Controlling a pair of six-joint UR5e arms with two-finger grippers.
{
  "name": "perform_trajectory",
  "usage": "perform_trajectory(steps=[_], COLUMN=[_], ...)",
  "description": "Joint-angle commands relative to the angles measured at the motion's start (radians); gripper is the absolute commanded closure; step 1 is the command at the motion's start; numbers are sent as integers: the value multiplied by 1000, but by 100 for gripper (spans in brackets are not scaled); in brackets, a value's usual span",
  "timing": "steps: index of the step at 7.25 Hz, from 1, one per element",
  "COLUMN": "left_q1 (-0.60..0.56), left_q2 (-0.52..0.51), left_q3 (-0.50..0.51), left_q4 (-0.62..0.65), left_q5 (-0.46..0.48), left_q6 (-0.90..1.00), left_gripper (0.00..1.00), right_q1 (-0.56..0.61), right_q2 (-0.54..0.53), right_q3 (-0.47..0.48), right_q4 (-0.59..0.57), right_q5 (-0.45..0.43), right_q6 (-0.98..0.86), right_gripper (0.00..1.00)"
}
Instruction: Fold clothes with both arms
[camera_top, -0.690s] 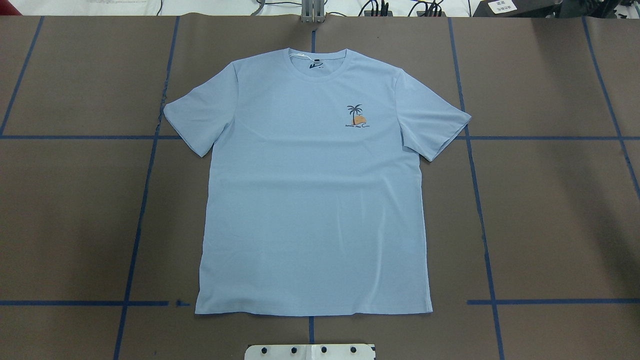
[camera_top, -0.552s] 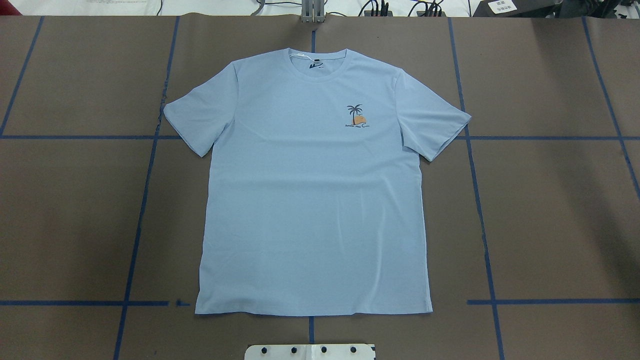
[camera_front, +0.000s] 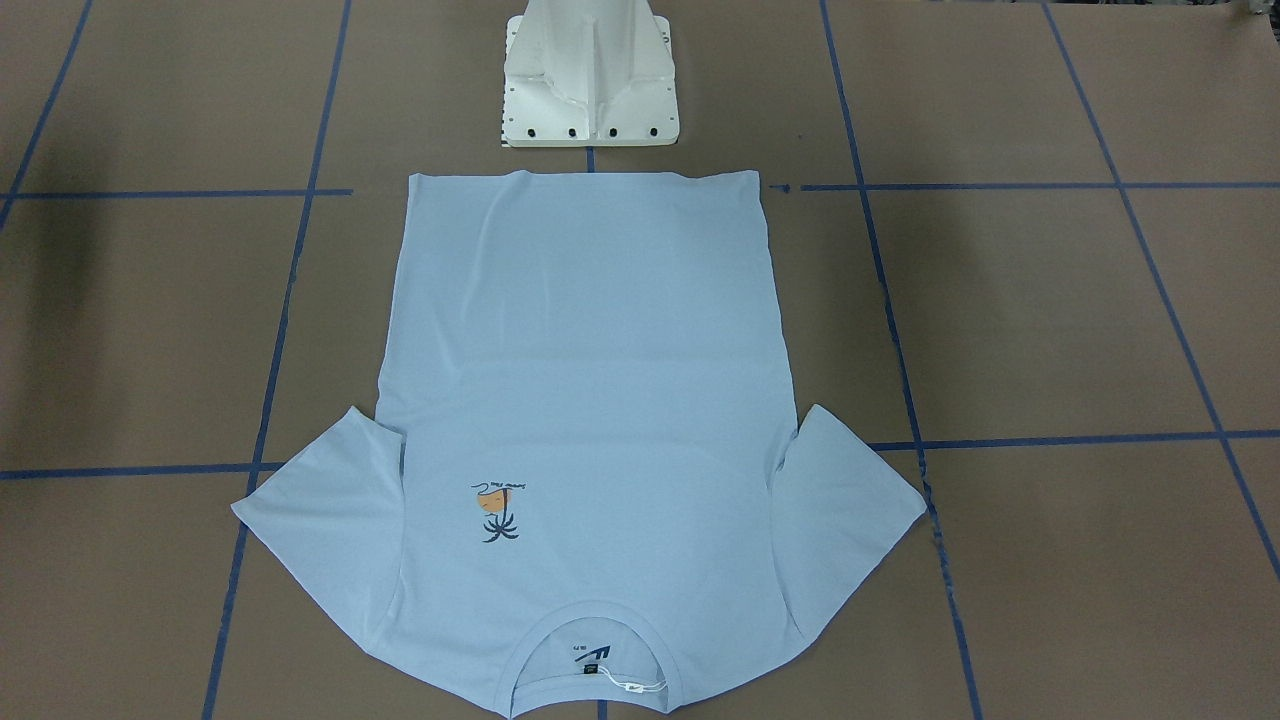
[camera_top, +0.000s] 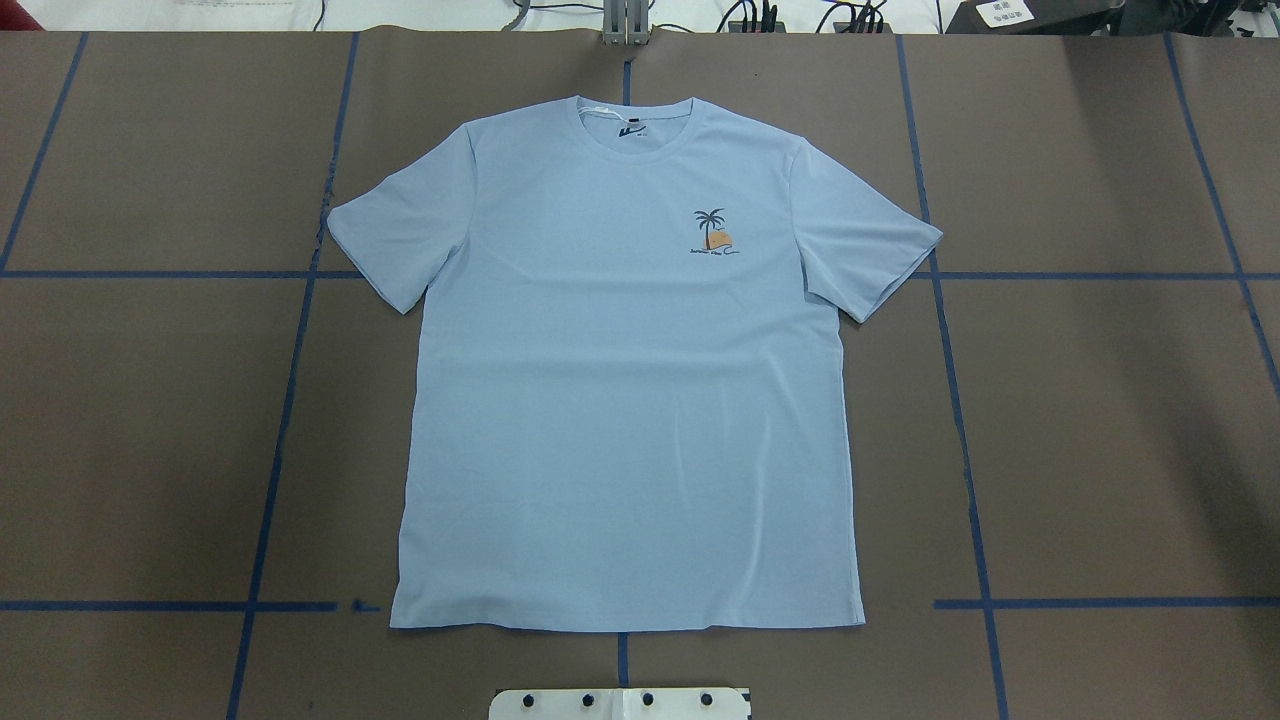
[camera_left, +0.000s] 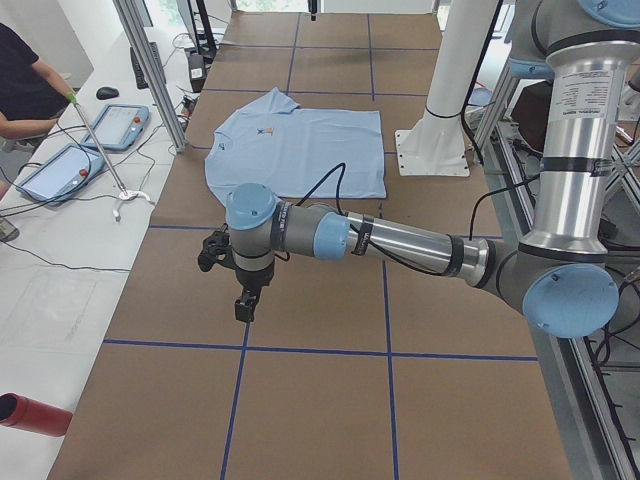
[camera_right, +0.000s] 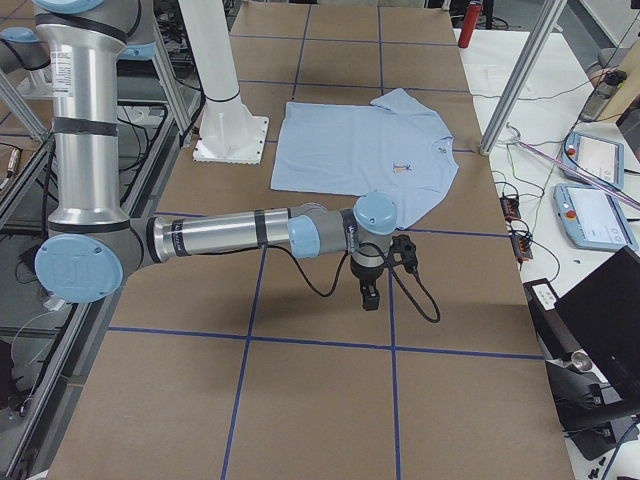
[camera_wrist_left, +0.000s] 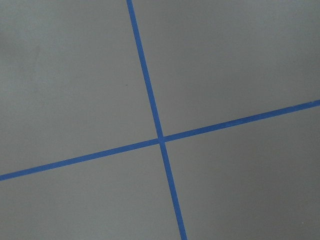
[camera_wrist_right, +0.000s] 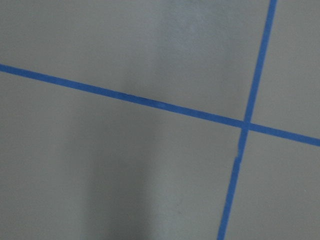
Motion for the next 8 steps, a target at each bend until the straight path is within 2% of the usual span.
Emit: perform_trajectory(steps=[1, 2, 3, 4, 6, 8], left_q1=[0, 1, 3, 3, 3, 3], left_q2=[14, 16, 14, 13, 16, 16], left_q3=[-23, -32, -32, -33, -20, -1], left_q4=[-5, -5, -7, -10, -43, -94], left_q5=[-48, -53, -53, -59, -96, -95], left_q6=[0, 0, 0, 2, 2, 0], left_gripper=[0, 0, 0, 0, 0, 0], right_q1=[-152, -242, -316, -361, -453, -476], right_q2=[86, 162, 268, 359, 419, 439], right_q3=[-70, -140, -250, -332, -373, -411], right_q4=[249, 369, 467, 526, 556, 568], right_q5=[-40, -94, -155, -213, -319, -343], right_q6=[334, 538, 710, 871, 963, 957], right_gripper=[0, 0, 0, 0, 1, 8])
